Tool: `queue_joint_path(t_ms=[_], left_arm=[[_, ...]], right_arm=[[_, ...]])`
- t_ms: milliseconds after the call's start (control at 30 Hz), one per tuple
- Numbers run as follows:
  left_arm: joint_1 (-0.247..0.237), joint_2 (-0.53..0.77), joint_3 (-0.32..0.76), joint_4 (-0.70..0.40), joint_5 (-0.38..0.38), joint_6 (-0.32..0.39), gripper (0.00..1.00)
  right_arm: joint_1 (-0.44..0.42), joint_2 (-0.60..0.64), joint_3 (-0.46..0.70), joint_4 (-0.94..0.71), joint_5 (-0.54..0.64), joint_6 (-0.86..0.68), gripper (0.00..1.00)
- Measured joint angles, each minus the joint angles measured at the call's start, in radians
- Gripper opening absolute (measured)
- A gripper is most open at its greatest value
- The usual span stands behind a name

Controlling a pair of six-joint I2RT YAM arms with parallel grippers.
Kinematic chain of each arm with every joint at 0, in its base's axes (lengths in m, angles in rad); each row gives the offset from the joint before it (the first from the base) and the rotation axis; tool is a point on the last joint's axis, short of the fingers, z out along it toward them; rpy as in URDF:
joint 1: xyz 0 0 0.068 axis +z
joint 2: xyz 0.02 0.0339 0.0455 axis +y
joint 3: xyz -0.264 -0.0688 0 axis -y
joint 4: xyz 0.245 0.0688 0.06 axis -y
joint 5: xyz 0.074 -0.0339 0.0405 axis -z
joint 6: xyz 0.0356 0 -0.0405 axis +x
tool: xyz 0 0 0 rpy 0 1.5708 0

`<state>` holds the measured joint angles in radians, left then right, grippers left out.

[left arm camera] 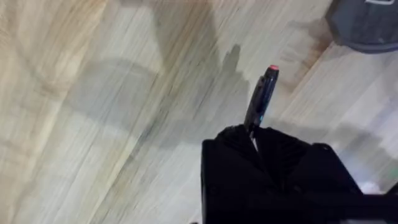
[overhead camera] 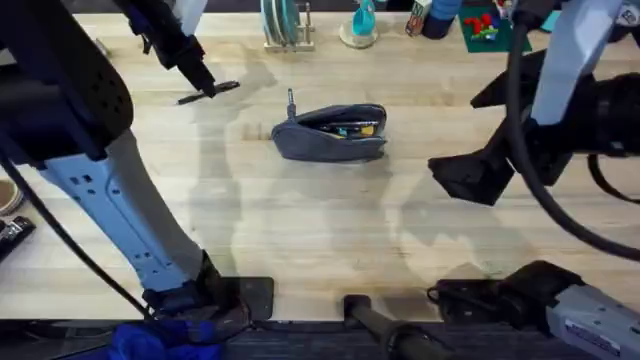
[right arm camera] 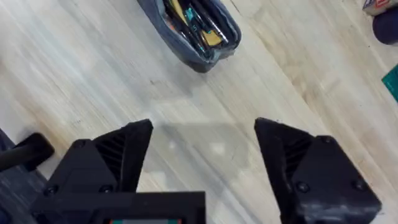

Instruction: Unzip the bag, pick up the pens from the table one at a time and place them inside, then zip the bag closed.

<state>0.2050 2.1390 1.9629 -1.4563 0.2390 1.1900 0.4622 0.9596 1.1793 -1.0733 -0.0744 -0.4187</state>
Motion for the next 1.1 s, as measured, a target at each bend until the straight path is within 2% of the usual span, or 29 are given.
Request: queue_joint_path(t_ms=[167,367,700,900,1100], left_arm=[[-0.041,-0.076,0.0,-0.014,0.0,0.0,0.038],[-0.119,-0.171,0.001,-0.035,0.0,-0.001,0.038],[-0.244,-0.246,0.001,-0.108,-0.019,-0.121,0.038],[-0.316,-0.291,0.001,-0.126,-0.022,-0.217,0.038],[-0.413,-0.298,0.001,-0.137,0.0,-0.252,0.04]], right_arm=[[0.0,0.0,0.0,-0.003,0.0,0.0,0.996],[0.0,0.0,0.0,-0.004,0.0,0.0,0.996],[0.0,0.0,0.0,-0.004,0.0,0.0,0.996],[0.0,0.0,0.0,-0.004,0.0,0.0,0.996],[0.0,0.0,0.0,-0.004,0.0,0.0,0.996]])
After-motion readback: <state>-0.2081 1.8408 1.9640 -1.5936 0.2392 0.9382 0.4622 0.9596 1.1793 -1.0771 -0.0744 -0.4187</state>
